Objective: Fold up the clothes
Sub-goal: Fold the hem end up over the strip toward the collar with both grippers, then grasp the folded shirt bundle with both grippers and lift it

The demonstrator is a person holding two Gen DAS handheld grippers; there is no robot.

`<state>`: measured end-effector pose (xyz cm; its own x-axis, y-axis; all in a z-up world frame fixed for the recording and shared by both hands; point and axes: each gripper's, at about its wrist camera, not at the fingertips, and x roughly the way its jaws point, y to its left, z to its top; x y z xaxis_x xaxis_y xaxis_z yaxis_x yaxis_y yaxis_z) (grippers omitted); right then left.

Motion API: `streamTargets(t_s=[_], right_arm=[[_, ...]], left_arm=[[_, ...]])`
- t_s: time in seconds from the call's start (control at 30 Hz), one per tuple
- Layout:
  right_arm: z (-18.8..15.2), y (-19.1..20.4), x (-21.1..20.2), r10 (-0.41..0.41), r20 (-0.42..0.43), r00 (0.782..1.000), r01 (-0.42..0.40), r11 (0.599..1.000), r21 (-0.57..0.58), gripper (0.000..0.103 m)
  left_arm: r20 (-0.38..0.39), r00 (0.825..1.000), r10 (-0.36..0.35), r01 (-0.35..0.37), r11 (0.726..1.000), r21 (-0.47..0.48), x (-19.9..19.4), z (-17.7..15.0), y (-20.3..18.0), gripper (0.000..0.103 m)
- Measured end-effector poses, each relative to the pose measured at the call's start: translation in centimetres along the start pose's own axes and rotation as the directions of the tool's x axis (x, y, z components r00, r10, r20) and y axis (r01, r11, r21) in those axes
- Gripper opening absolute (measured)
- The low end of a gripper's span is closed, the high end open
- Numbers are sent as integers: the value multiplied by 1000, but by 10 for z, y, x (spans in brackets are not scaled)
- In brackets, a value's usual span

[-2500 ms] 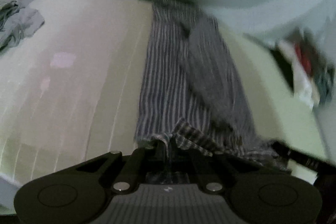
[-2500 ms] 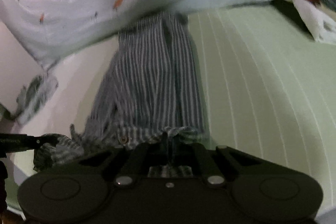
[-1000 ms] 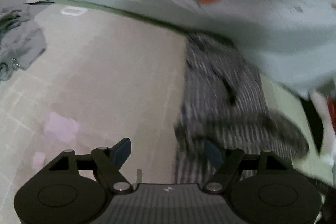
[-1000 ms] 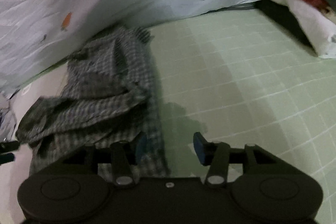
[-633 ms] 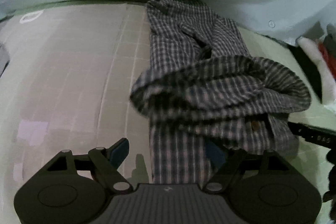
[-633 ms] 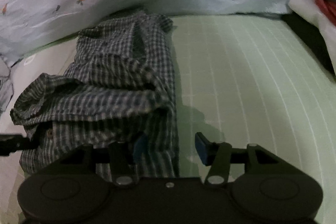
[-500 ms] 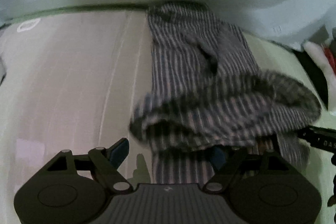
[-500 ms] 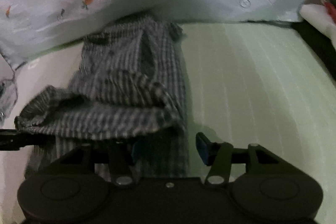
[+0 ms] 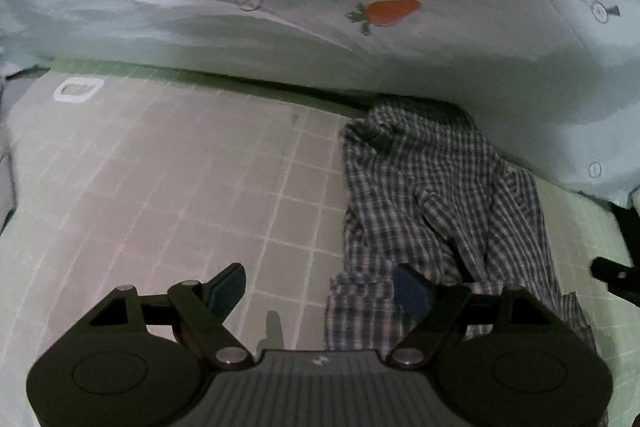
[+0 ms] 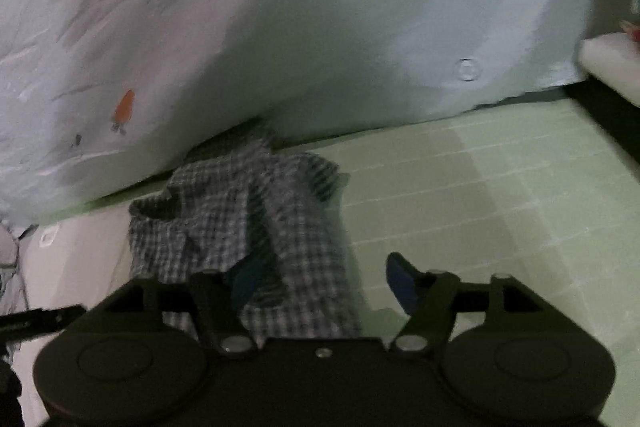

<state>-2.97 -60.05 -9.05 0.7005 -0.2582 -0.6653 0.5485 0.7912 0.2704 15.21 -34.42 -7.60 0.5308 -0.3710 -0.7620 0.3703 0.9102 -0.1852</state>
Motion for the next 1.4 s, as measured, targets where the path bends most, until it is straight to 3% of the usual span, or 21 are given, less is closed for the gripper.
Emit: streamTargets(t_s=[0.2,0.37,0.5,0.6,0.7,0.83,0.9,0.93,0.97,1.03,1.07,1.13,1.23,1.3,1.37,1.4], right_arm=[[-43,-35,-30,-71,-84,994,76,996,54,75],[-90,-59,-61,-5,-169,986,43,974,223,75],[-122,-72,-73,107,-209,972,-6,901,434,75],[-133,-82,-76,171,-204,964,-35,842,538,75],[-140,-92,-76,232,-194,953,-60,773,632,77],[-158,-109,-63,381,-130,915,-104,535,838,78],[-165,-114,-57,400,-114,909,-100,477,873,72],[-168,-116,-55,409,-106,906,-97,447,889,52],[-171,-118,-52,417,-98,904,-94,417,904,43],[-169,-113,-56,421,-91,902,-120,447,887,12],[-168,-110,-57,424,-87,902,-132,462,877,11],[-166,-105,-61,428,-80,900,-157,491,857,8],[-161,-100,-76,431,-82,899,-179,531,828,8],[-162,-99,-93,440,-94,893,-184,547,816,7],[-167,-98,-113,455,-121,882,-180,563,807,7],[-169,-100,-122,462,-135,877,-172,563,809,7]], left_arm=[[-77,997,16,-19,999,-49,-23,-28,28,83],[-142,989,-51,29,988,-150,-53,-66,41,83],[-187,974,-127,80,967,-241,-75,-95,38,83],[-224,953,-204,120,933,-340,-76,-112,41,83],[-240,926,-290,153,871,-466,-73,-126,48,83],[-192,889,-415,186,712,-678,-63,-144,63,83],[-146,879,-453,198,628,-752,-57,-151,68,81],[-124,876,-466,201,587,-784,-55,-154,70,70],[-110,872,-476,199,551,-810,-53,-158,72,42],[-97,859,-502,190,490,-851,-49,-166,76,11],[-87,855,-511,190,466,-864,-49,-169,77,10],[-64,854,-516,206,447,-870,-55,-173,77,9],[-51,852,-521,237,471,-849,-75,-171,72,8],[-46,845,-533,249,468,-848,-93,-175,68,7],[-47,836,-547,243,446,-861,-110,-183,66,7],[-46,831,-554,232,422,-876,-119,-189,68,7]])
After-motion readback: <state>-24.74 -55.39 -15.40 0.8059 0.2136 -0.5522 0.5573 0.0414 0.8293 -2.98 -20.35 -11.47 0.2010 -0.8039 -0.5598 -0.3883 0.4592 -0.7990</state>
